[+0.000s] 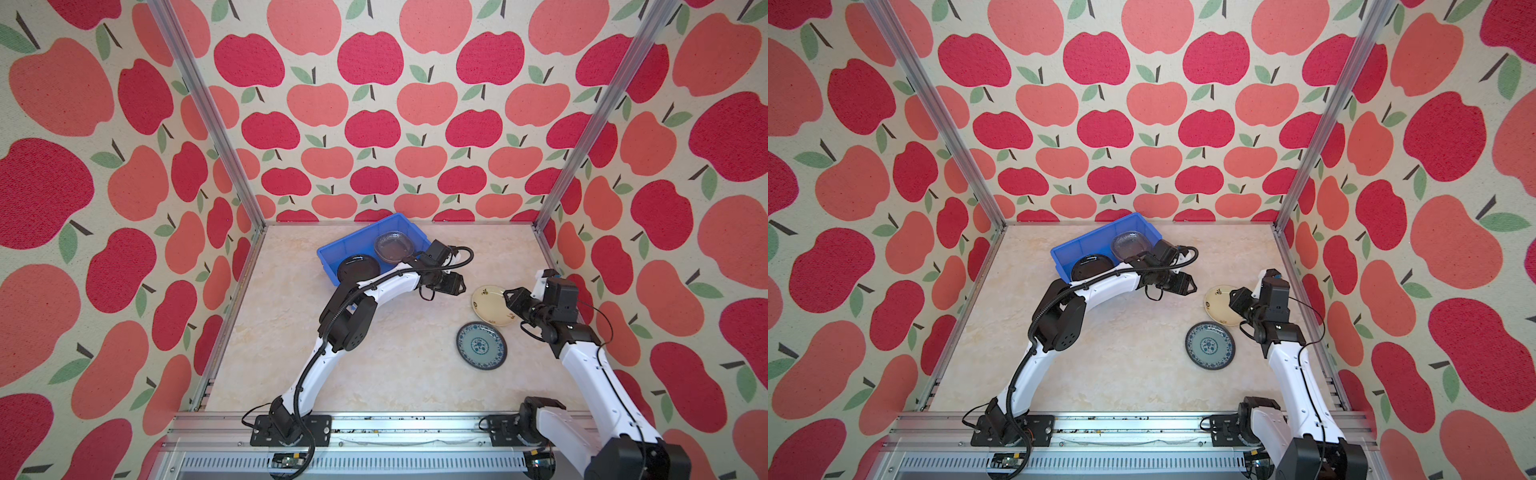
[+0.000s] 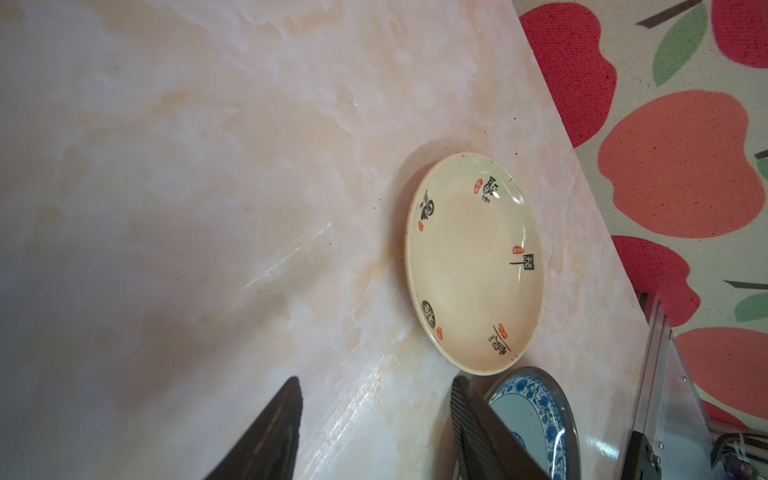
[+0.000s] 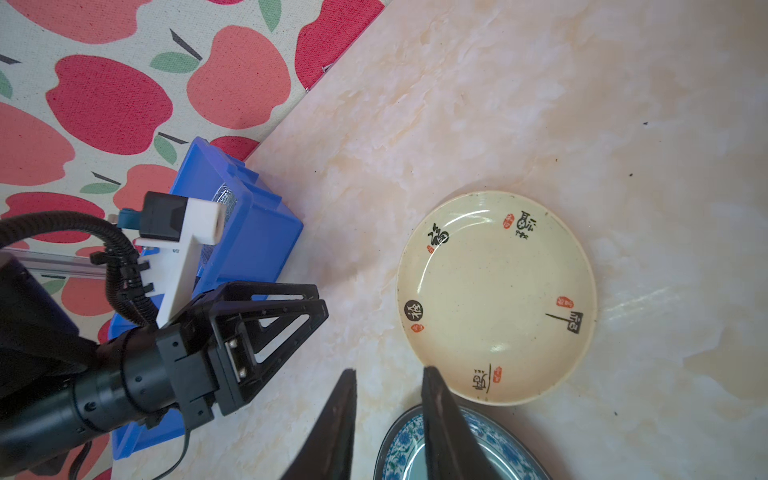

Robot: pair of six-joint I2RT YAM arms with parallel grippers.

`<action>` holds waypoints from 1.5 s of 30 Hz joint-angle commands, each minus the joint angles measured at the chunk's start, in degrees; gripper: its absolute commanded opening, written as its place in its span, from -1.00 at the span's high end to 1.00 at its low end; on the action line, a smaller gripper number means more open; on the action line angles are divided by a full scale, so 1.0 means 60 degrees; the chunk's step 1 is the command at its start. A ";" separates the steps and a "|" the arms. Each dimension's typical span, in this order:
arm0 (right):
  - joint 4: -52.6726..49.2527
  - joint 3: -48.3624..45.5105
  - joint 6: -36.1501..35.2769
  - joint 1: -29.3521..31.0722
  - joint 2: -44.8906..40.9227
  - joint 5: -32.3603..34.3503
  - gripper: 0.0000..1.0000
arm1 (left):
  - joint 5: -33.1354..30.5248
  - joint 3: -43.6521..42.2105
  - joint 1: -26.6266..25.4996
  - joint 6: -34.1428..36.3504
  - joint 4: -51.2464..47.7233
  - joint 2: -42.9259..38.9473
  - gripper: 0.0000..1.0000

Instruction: Place the plates into the plastic bin on the countertop

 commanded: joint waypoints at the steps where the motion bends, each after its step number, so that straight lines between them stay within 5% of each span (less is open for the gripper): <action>1: 0.0212 -0.0305 0.0312 -0.0061 -0.0052 -0.0011 0.40 | 0.0247 0.0663 -0.0068 -0.0468 -0.0105 0.0423 -0.16; 15: 0.1020 -0.0881 0.0536 -0.0059 0.0038 -0.0172 0.41 | 0.1156 0.1963 -0.0325 -0.1426 -0.0093 0.1837 -0.07; 45: 0.2227 -0.1339 0.0462 -0.0075 0.0780 -0.0510 0.41 | 0.0701 0.5365 -0.0648 -0.1597 -0.2365 0.4132 0.32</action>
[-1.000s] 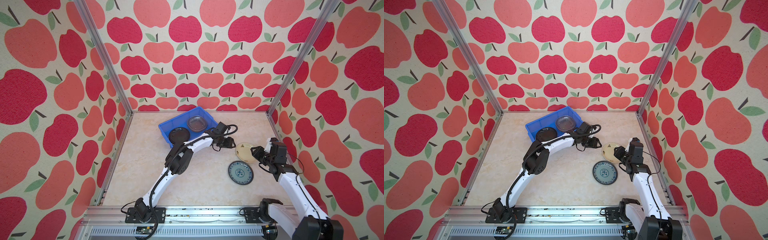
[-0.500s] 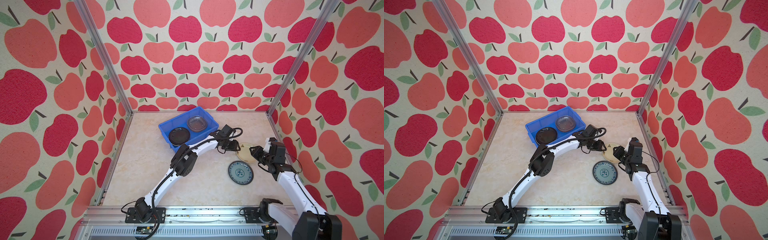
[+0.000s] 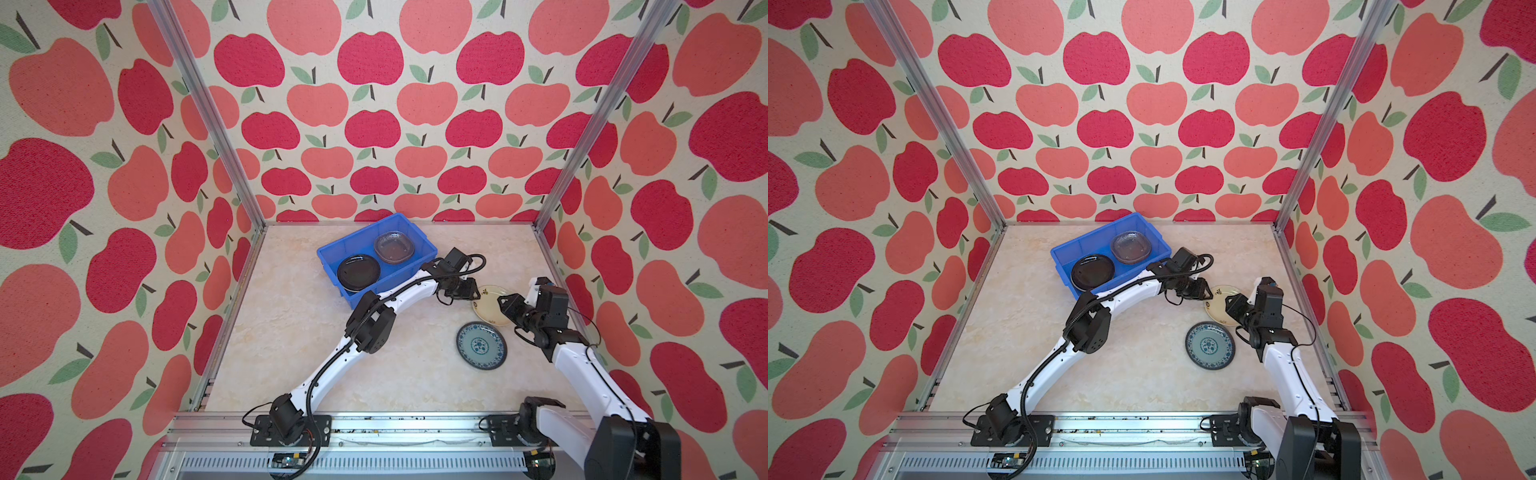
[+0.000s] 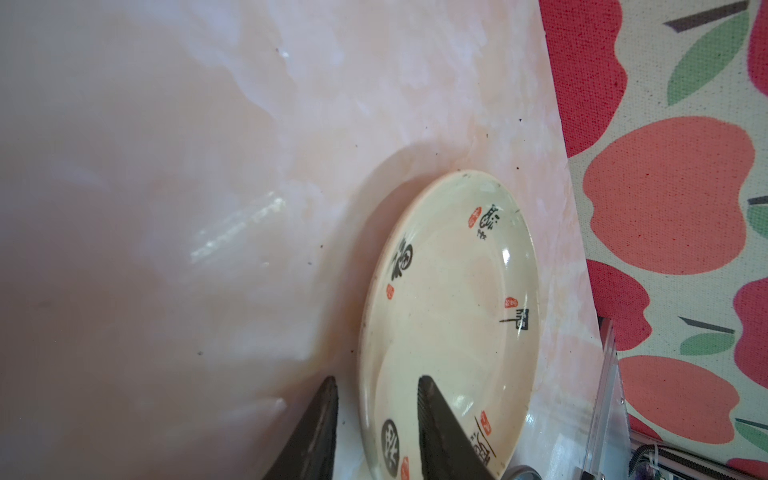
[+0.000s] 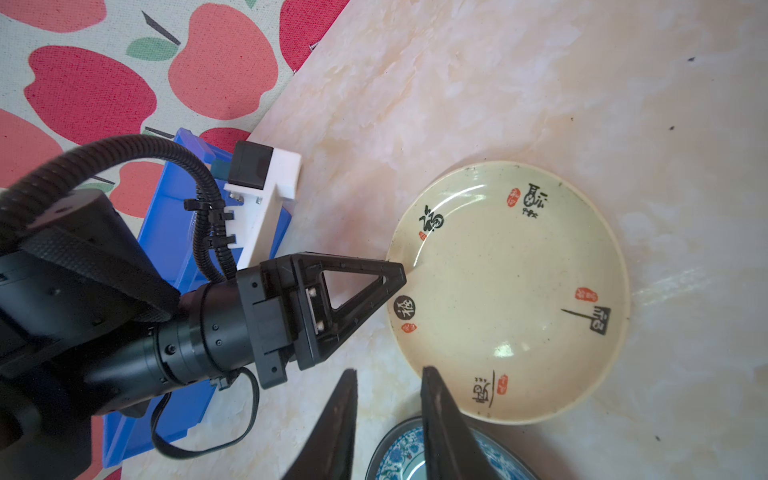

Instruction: Place the plates into the plastic bin on the countertop

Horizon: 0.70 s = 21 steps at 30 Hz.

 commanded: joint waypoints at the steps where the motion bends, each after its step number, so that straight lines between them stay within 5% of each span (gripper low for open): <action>1: 0.0455 -0.0176 0.0064 -0.0069 0.0139 -0.0190 0.41 | -0.0165 0.0438 -0.0118 0.0043 -0.0881 0.0636 0.33; 11: 0.0658 -0.0298 0.0052 -0.0078 0.0255 -0.0283 0.41 | -0.0297 0.0537 -0.0049 0.0000 -0.0993 0.0783 0.53; 21: 0.0914 -0.0195 0.0013 -0.0071 0.0420 -0.0498 0.41 | -0.0199 0.0330 0.0136 -0.0185 -0.0611 0.0723 0.98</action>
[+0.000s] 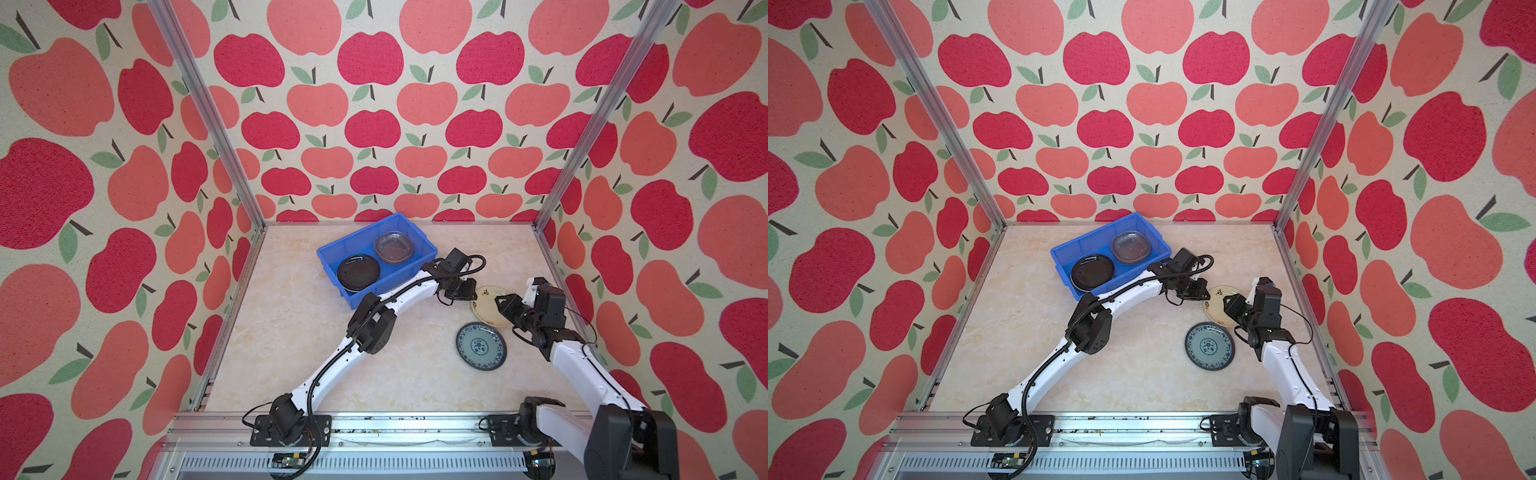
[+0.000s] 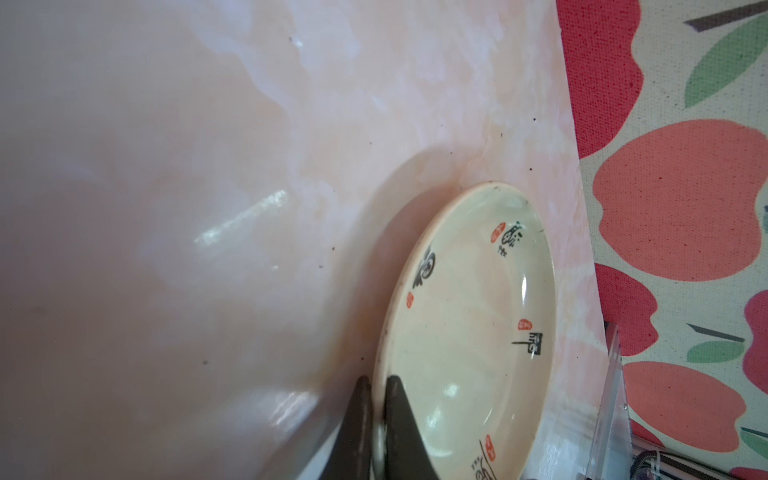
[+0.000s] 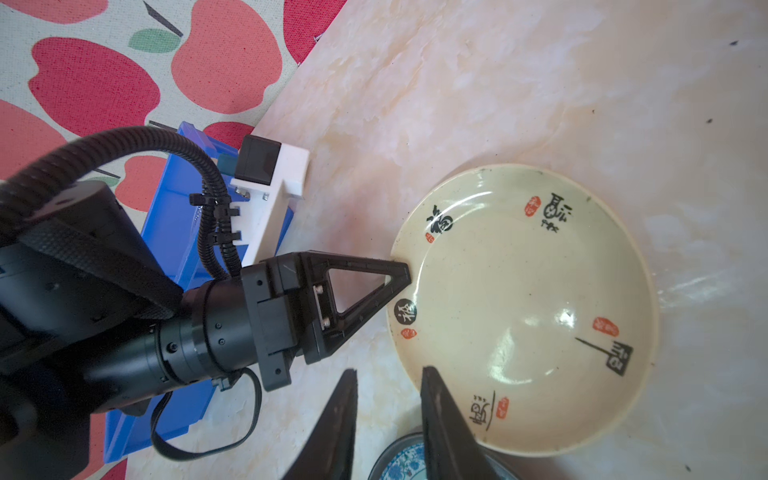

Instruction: Place the plates into the plastic bin on the countertop

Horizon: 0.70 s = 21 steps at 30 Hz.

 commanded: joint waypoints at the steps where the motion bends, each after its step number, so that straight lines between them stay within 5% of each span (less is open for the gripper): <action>1: 0.0227 0.0115 -0.0031 -0.0078 0.0045 -0.0247 0.41 | -0.0138 -0.0146 0.0159 -0.0114 -0.0249 0.0410 1.00; 16: -0.1365 0.4489 -0.1160 -0.0080 0.0470 -0.0806 0.39 | -0.0271 -0.0603 0.1707 0.0095 0.0379 -0.2072 1.00; 21: -0.1902 0.6092 -0.1258 0.0017 0.1132 -0.1150 0.31 | -0.0151 -0.2418 0.2278 0.0207 0.0644 -0.3965 1.00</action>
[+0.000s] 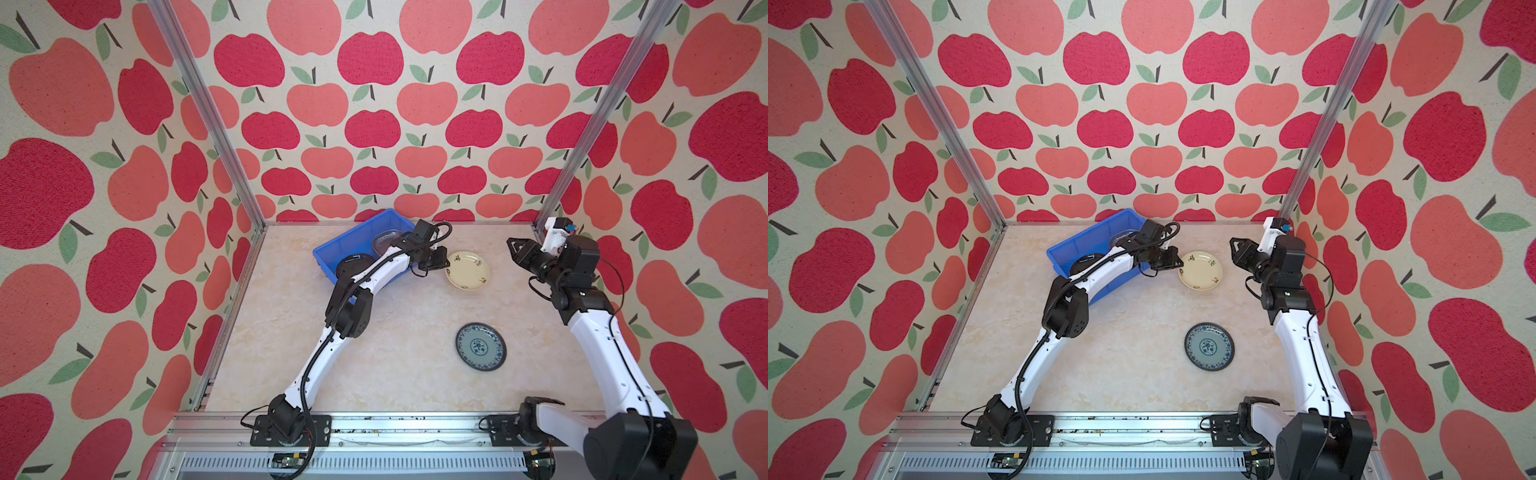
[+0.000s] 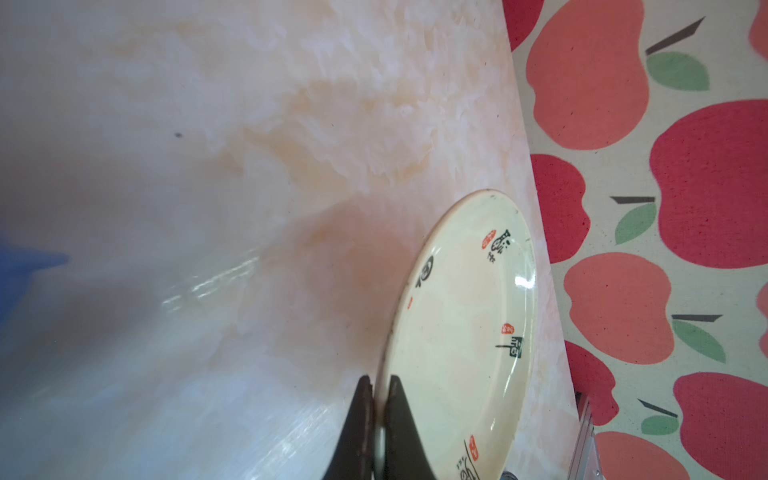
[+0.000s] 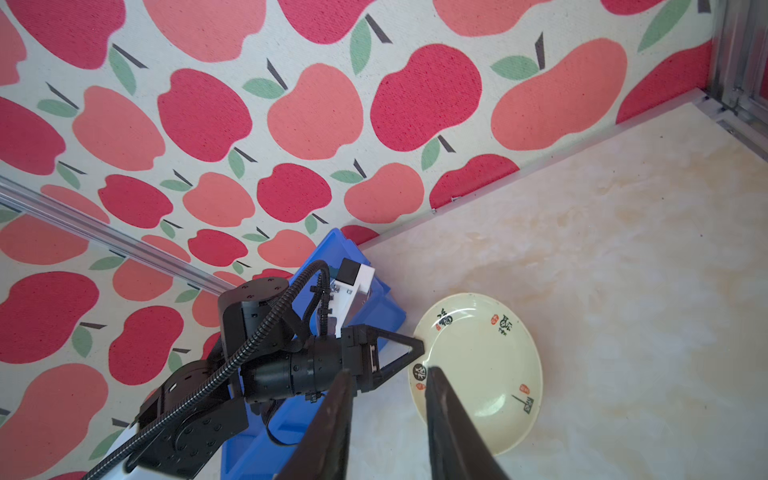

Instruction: Place the plates into the plastic bin on the countertop

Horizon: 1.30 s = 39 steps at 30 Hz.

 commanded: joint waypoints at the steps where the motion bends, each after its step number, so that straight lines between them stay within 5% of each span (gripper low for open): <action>1: -0.0796 0.0881 -0.0334 0.0082 0.0443 -0.0407 0.30 | 0.0047 -0.1088 0.0326 0.0267 0.0535 -0.1940 1.00; 16: -0.1475 0.3151 -0.0679 0.1929 0.2799 -0.1045 0.20 | -0.0175 -0.6343 0.1439 -0.0685 0.2537 -0.6405 1.00; 31: -0.1525 0.5484 -0.0514 0.3424 0.6039 -0.2038 0.20 | -0.0945 -0.7912 0.2528 -0.0510 0.2607 -0.7932 1.00; 39: -0.1010 0.6359 0.0106 0.3801 0.7287 -0.2683 0.72 | -0.0899 -0.8089 0.2997 -0.0477 0.2671 -0.7987 1.00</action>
